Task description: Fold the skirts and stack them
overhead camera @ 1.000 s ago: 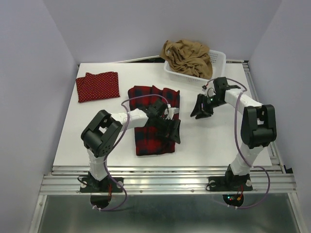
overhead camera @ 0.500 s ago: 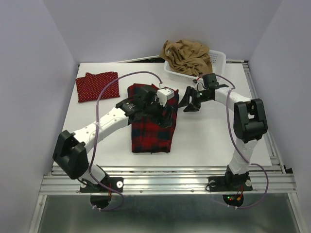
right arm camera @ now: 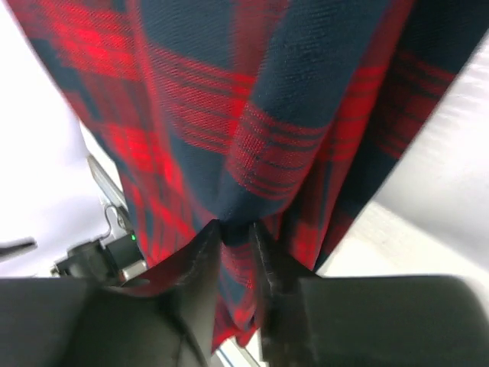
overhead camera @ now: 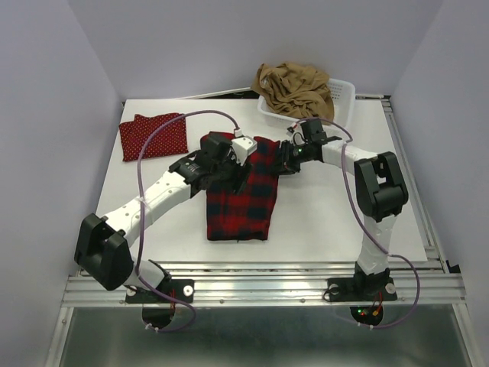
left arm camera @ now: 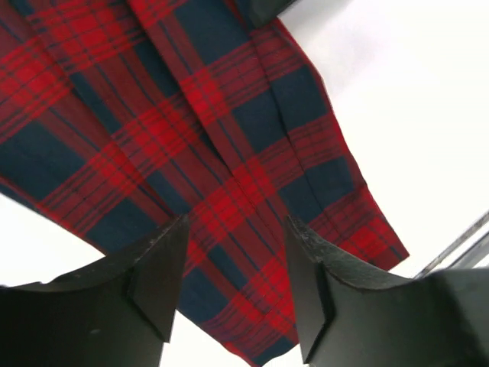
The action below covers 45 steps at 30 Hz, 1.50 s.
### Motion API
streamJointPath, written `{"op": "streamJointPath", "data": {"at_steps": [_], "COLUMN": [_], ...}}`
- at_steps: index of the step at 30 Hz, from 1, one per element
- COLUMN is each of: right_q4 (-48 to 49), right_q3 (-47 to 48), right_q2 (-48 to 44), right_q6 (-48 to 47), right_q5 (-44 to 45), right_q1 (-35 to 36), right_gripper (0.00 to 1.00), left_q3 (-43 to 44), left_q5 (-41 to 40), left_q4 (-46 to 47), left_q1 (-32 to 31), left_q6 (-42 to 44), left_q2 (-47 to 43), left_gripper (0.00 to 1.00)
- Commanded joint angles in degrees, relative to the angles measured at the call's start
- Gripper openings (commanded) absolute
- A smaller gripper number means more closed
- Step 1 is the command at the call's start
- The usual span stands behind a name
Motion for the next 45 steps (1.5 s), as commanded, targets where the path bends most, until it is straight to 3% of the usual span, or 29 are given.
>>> {"op": "streamJointPath", "data": {"at_steps": [1,5,13,17,20,23,27,31,32,35,36,38,43,45], "right_q4": [2.79,2.79,4.46,2.88,1.56,2.26,5.59,6.39,5.96,2.79,2.70,2.88,4.90,6.03], "right_q3": [3.37,6.18,14.09,11.03,5.76,2.59,0.39,1.70,2.05,3.72,3.73,4.68,12.49,14.95], "right_q2": [0.55,0.90,-0.41,-0.68,-0.32,0.37,2.75,4.42,4.07,0.40,-1.10,-4.09,-7.80,-7.01], "right_q6": [0.26,0.17,2.45,-2.10,-7.01,-9.67,-11.78,-11.96,-12.31,-13.98,-14.24,-14.77,-14.51,-13.55], "right_q5": [2.79,2.71,2.09,4.72,7.79,12.89,16.15,16.77,16.94,19.05,20.27,21.25,14.08,8.55], "right_q1": [0.41,0.41,0.41,0.41,0.41,0.41,-0.12,-0.12,-0.12,-0.12,-0.12,-0.64,-0.64,-0.64], "right_gripper": [0.21,0.01,0.01,0.01,0.01,0.01,0.01,0.01,0.02,0.19,0.34,0.52,0.57,0.57], "left_q3": [-1.97,-5.04,-6.02,-5.75,-5.05,-4.61,-3.38,-4.52,-4.70,-7.85,-9.17,-10.23,-7.69,-5.59], "left_q5": [5.43,5.09,6.85,6.76,7.12,5.45,1.41,-1.83,-1.76,-1.24,-0.10,1.57,6.57,7.90], "left_q4": [-1.16,-0.20,-1.16,-1.69,-1.95,-0.46,0.68,-1.15,-2.03,-2.57,-2.65,-2.04,-2.30,-1.87], "left_q1": [-0.76,-1.37,-2.86,-5.67,-8.66,-10.51,-12.44,-12.71,-12.62,-12.71,-12.71,-13.23,-13.50,-13.24], "left_q6": [5.43,9.91,14.84,16.77,18.44,17.48,17.30,20.90,21.95,24.24,24.94,26.35,26.80,25.66], "left_q2": [-1.96,-3.63,-4.24,-4.33,-2.94,-0.48,8.55,15.34,16.83,20.10,19.93,19.05,9.07,3.95], "left_gripper": [0.68,0.68,0.63,0.63,0.53,0.51,0.44,0.25,0.20,0.13,0.12,0.13,0.39,0.58]}}
